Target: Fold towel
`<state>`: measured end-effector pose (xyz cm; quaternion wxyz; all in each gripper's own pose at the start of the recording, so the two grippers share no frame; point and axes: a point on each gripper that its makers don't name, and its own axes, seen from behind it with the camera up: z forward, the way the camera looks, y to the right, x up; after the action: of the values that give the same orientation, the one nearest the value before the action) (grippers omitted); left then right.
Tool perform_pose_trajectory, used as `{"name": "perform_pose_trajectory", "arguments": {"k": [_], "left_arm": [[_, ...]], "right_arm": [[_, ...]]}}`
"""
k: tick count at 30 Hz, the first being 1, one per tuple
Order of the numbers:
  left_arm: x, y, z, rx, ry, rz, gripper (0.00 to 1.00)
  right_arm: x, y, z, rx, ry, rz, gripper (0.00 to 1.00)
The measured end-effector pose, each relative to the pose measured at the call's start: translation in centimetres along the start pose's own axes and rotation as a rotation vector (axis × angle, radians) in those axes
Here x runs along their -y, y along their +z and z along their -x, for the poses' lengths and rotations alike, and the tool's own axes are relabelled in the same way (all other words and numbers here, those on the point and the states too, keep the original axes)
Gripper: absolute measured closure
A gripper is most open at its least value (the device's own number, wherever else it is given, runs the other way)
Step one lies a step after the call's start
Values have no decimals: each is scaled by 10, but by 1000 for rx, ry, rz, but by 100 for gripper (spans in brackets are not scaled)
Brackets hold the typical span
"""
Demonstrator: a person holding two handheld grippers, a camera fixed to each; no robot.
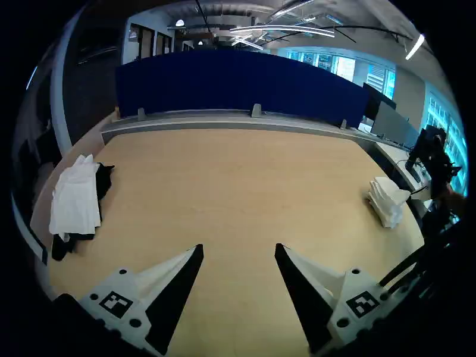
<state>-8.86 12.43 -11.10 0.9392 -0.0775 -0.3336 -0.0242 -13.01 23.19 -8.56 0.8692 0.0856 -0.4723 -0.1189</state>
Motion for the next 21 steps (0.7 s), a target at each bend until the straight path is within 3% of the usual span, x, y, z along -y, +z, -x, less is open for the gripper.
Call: {"name": "perform_pose_trajectory", "arguments": {"k": [9, 21], "left_arm": [[3, -1, -3, 0, 1, -9, 11], [0, -1, -6, -2, 8, -7, 11]], "right_arm": [[5, 27, 43, 75, 82, 9, 97], [-8, 45, 50, 108, 135, 60, 97]]}}
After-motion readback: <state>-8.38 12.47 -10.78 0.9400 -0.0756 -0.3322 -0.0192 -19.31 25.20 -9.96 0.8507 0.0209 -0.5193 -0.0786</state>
